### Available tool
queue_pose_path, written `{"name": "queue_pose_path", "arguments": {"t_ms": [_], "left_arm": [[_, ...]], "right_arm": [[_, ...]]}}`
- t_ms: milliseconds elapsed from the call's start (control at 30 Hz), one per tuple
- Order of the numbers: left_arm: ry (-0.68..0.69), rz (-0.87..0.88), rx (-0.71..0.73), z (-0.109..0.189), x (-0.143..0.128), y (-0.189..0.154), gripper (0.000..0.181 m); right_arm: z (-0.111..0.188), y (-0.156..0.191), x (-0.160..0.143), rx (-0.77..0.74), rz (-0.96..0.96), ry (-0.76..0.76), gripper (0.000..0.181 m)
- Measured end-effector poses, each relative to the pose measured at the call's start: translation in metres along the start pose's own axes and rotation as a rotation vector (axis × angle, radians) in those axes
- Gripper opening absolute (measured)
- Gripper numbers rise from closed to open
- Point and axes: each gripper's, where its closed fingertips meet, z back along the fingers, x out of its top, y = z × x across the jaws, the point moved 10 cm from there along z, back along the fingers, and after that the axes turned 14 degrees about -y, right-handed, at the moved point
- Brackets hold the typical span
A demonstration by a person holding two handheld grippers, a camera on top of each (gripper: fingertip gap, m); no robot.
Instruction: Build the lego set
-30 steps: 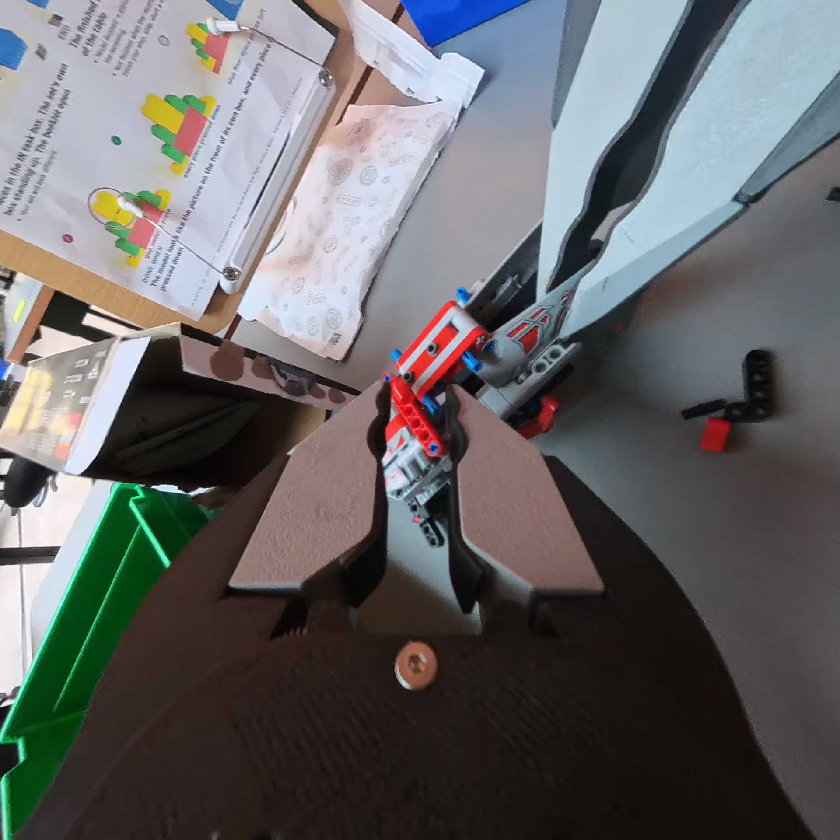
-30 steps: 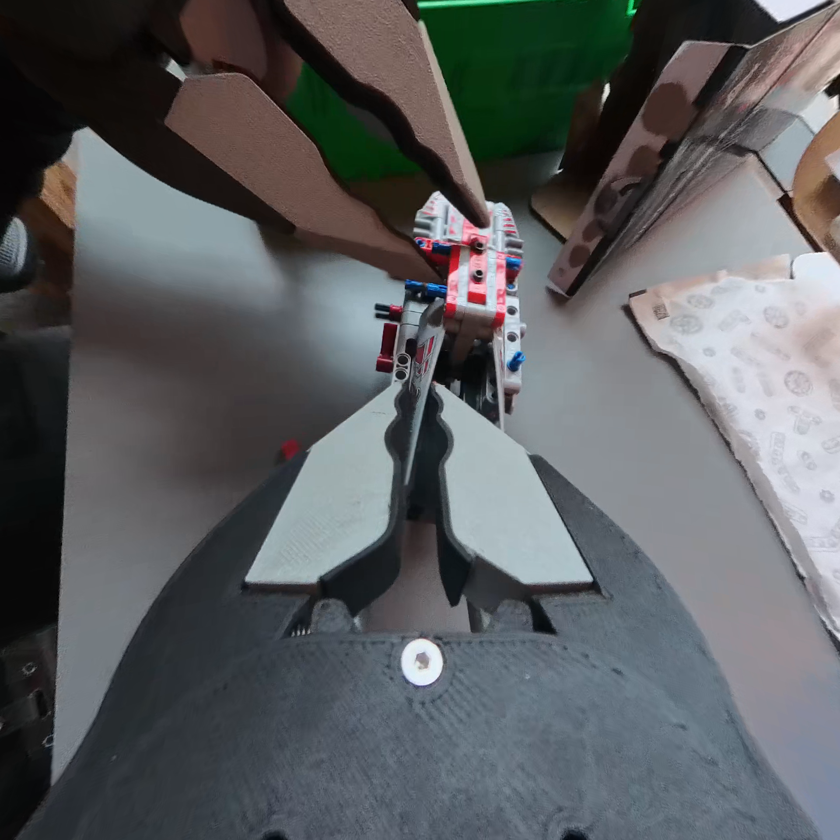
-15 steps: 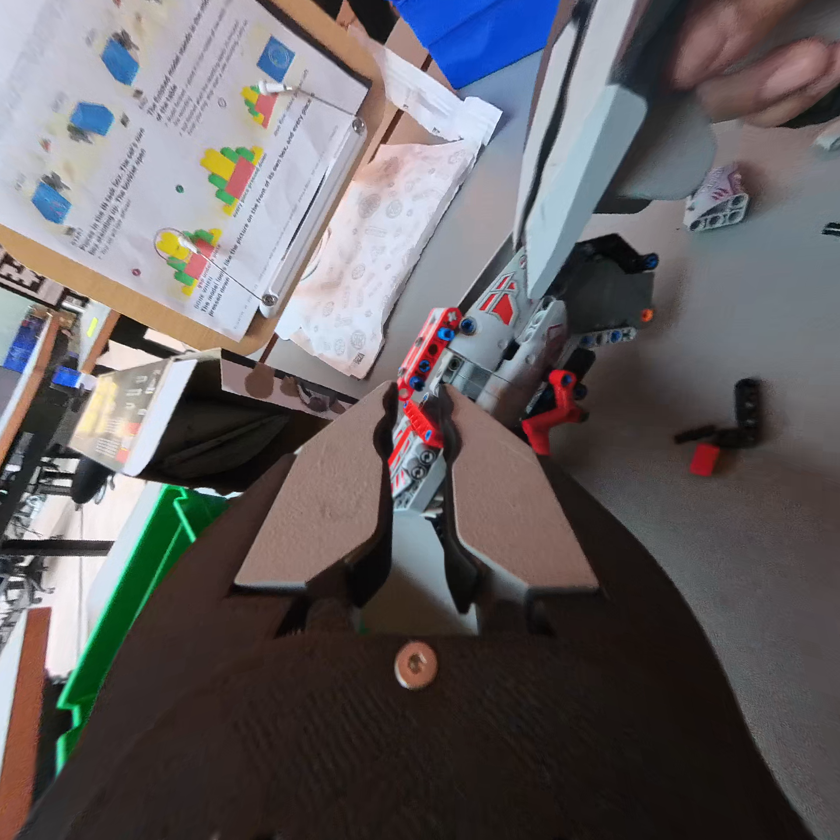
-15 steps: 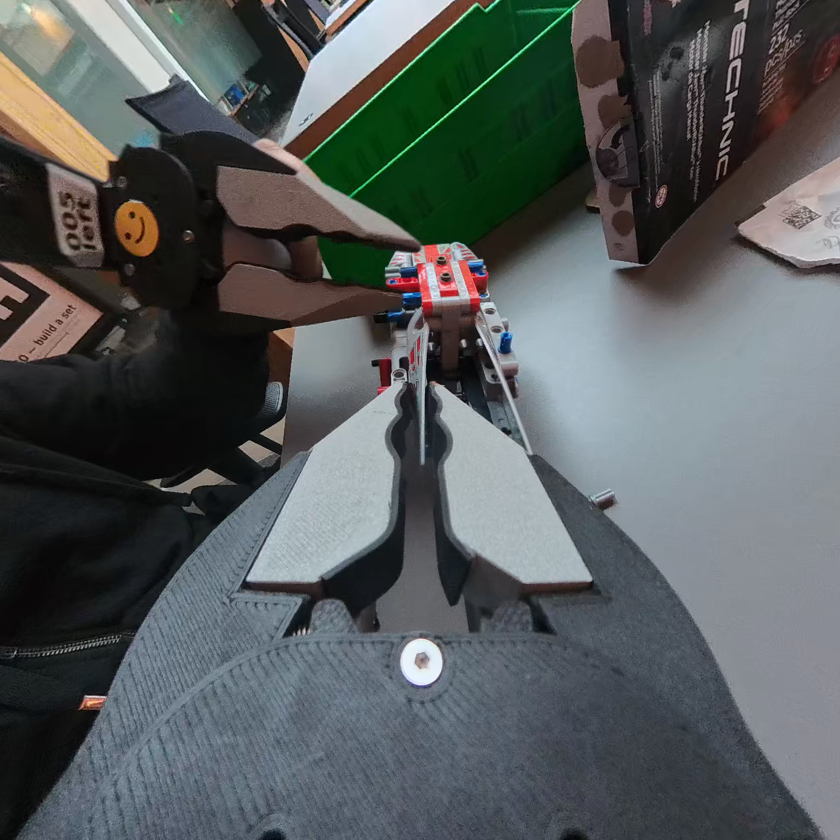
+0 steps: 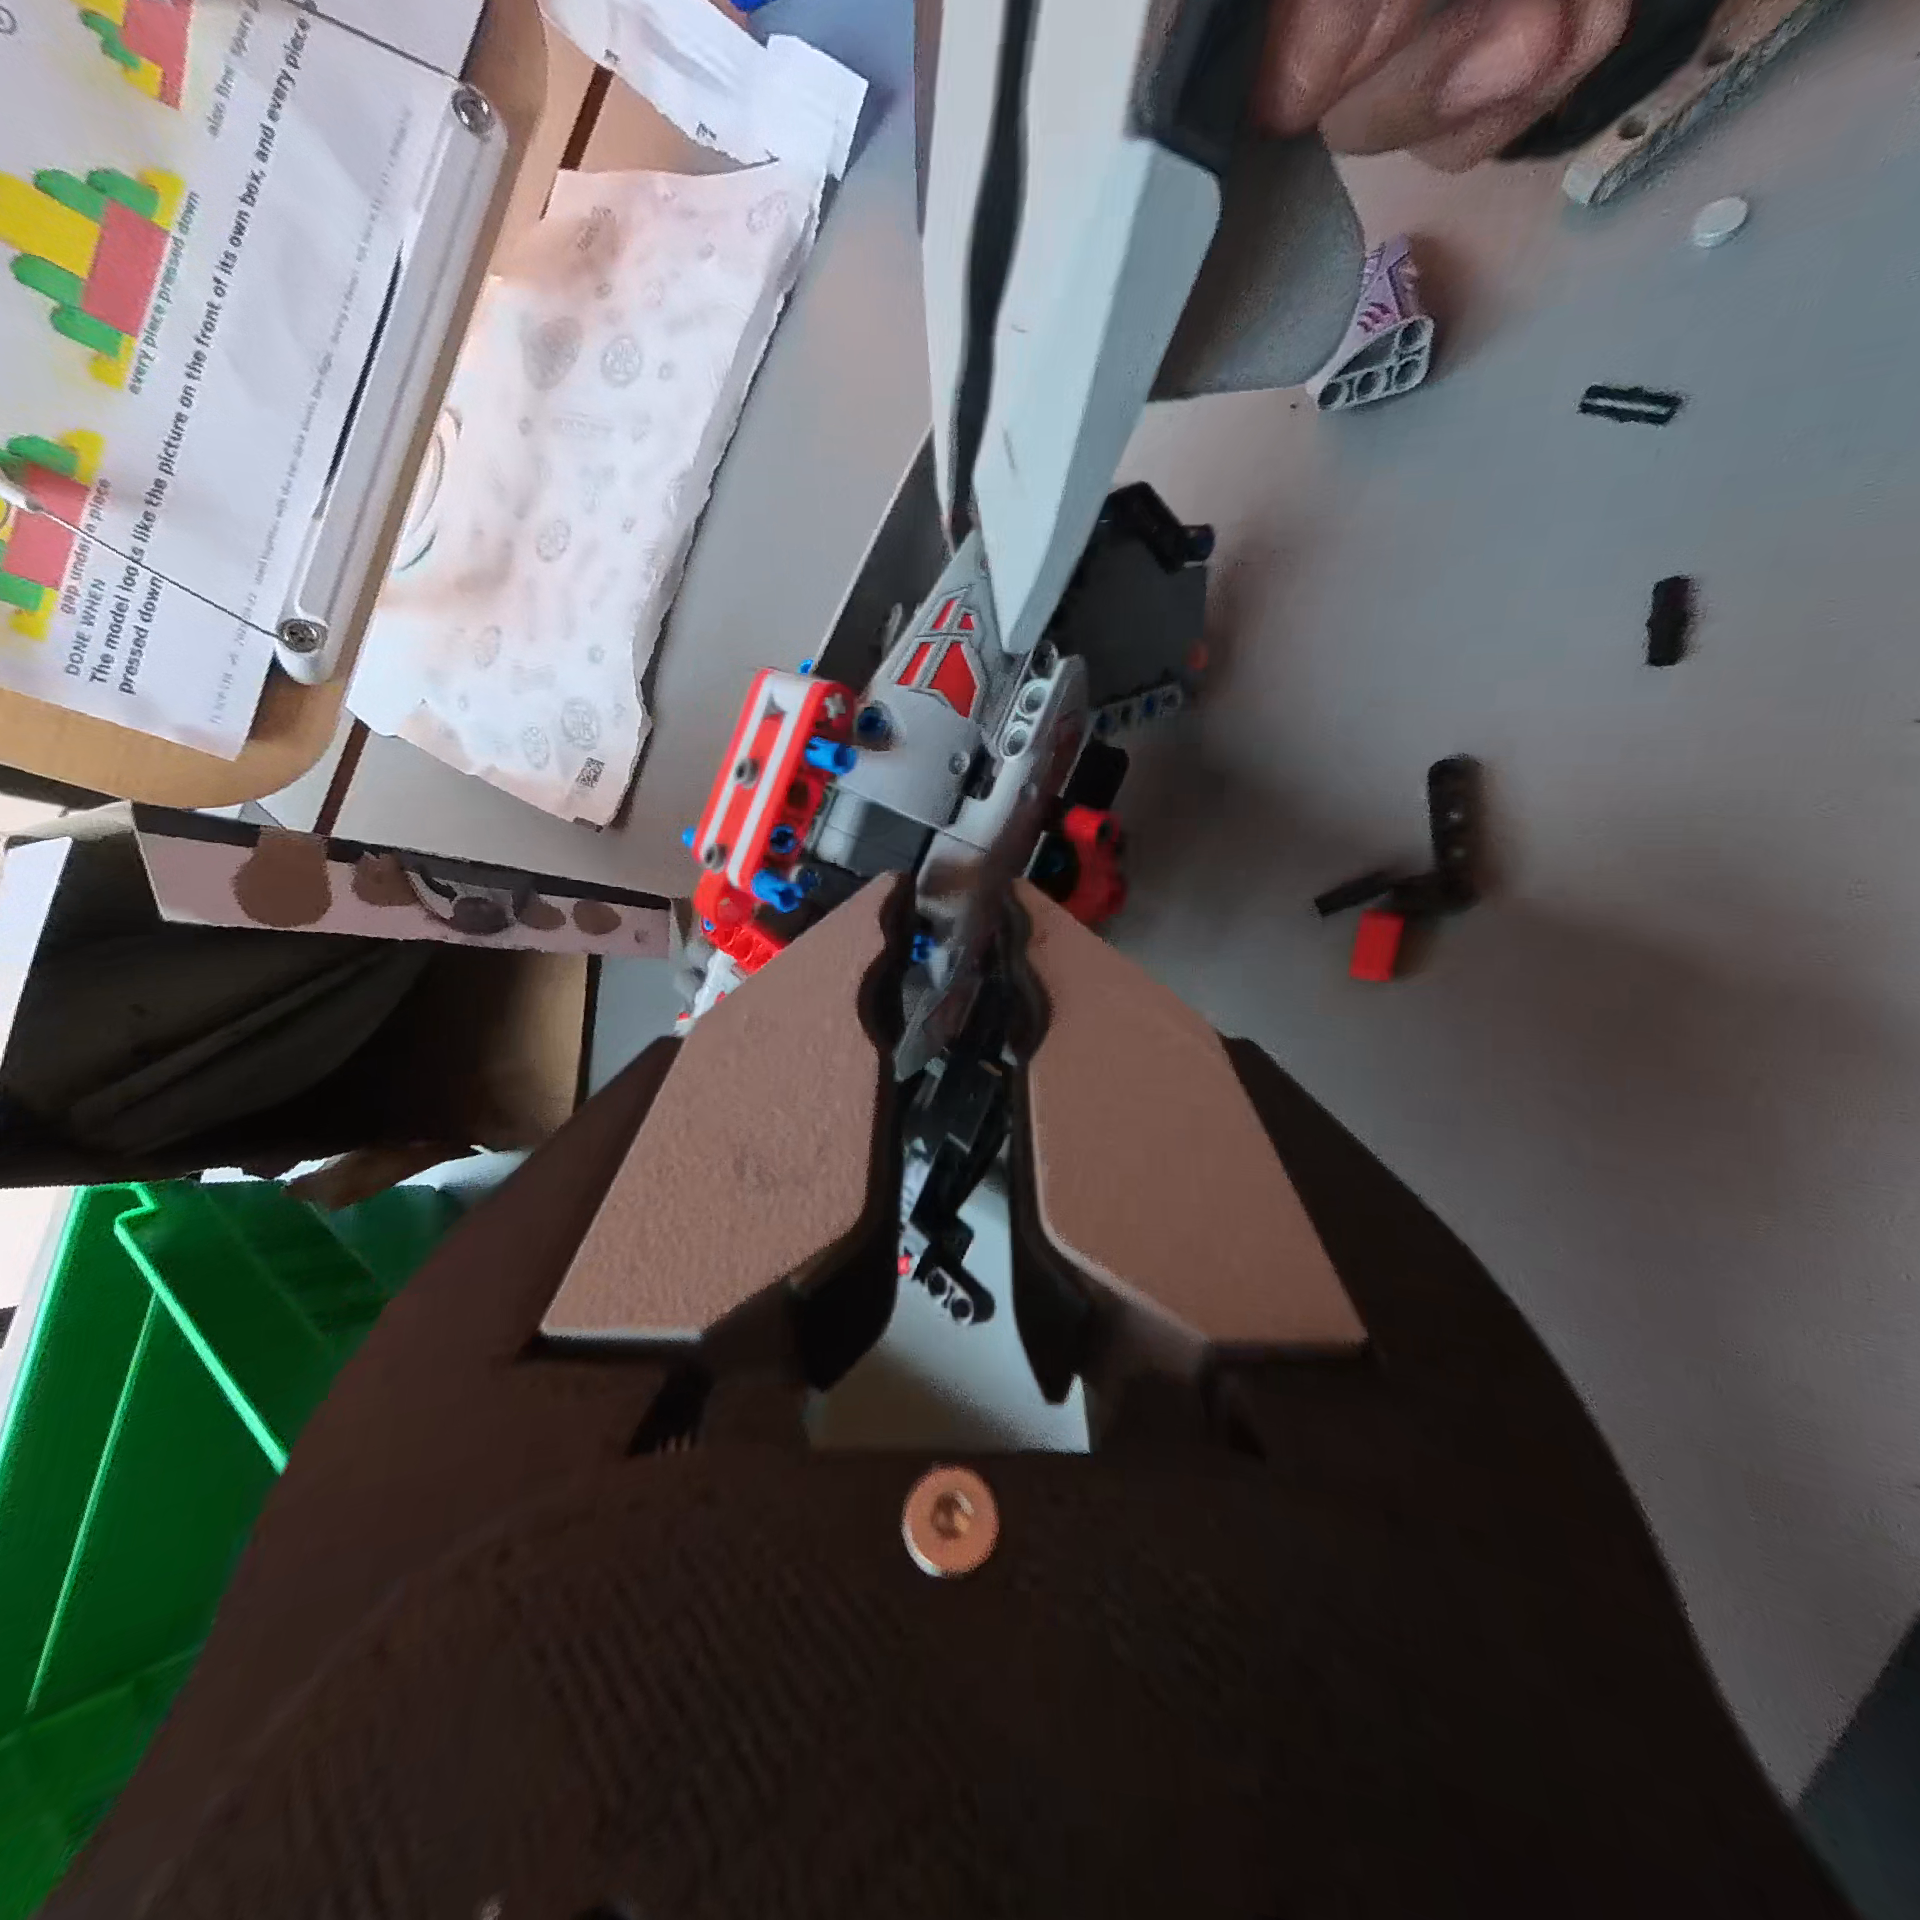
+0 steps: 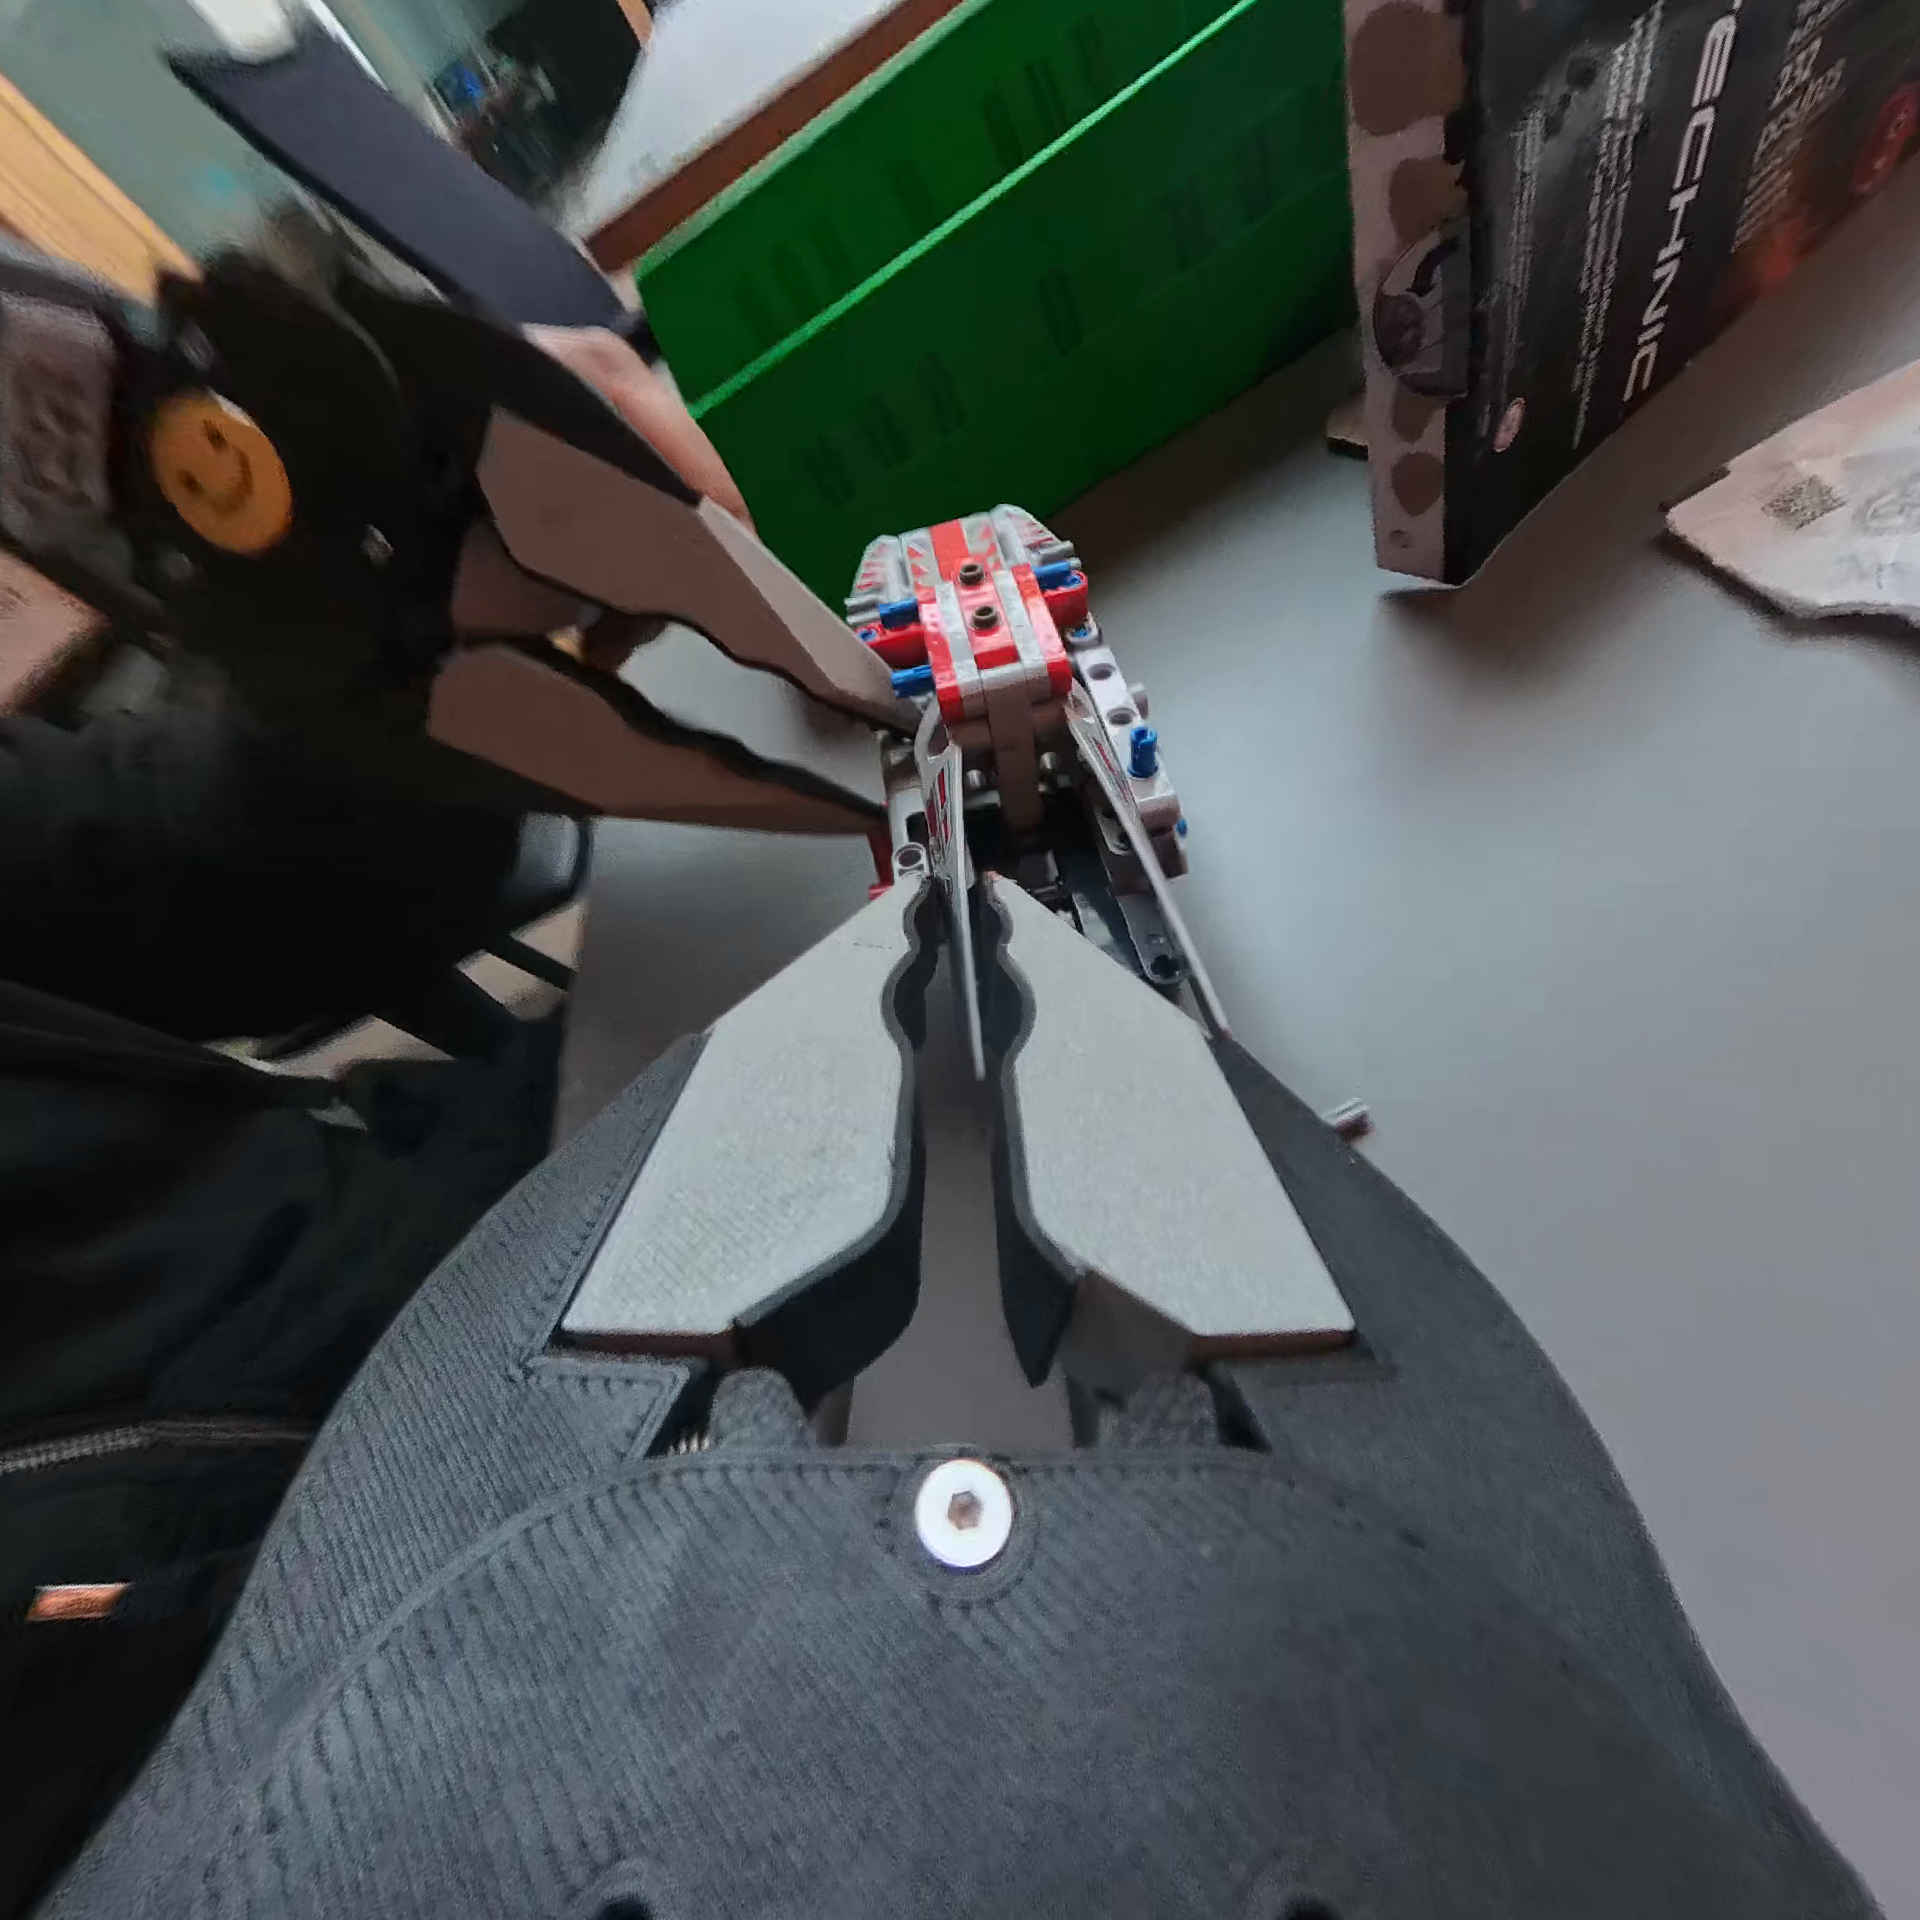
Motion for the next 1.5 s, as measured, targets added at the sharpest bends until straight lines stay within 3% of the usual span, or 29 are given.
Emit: {"name": "queue_pose_path", "arguments": {"t_ms": [167, 400, 633, 800, 933, 1100, 1500], "left_arm": [[0.040, -0.015, 0.006, -0.010, -0.006, -0.003, 0.016], [0.052, -0.031, 0.008, -0.009, -0.004, -0.002, 0.014], [0.046, -0.015, 0.005, -0.017, -0.005, 0.002, 0.018], [0.021, 0.058, -0.032, -0.018, -0.006, 0.003, 0.028], [0.037, 0.047, 0.007, -0.015, -0.006, 0.008, 0.011], [-0.041, 0.098, 0.007, 0.003, 0.001, 0.018, 0.010], [0.072, -0.116, 0.048, -0.013, -0.004, -0.001, 0.024]], "right_arm": [[-0.004, 0.007, -0.001, -0.096, 0.212, 0.050, 0.003], [0.021, 0.022, 0.015, -0.101, 0.325, -0.074, 0.015], [0.010, 0.037, -0.001, -0.056, 0.412, 0.053, 0.011], [0.001, 0.034, -0.009, -0.092, 0.422, 0.109, 0.012], [-0.003, 0.028, -0.015, -0.155, 0.418, 0.147, 0.007], [-0.009, 0.025, -0.022, -0.160, 0.395, 0.153, 0.008], [-0.006, 0.016, -0.026, -0.157, 0.358, 0.141, 0.007]]}}
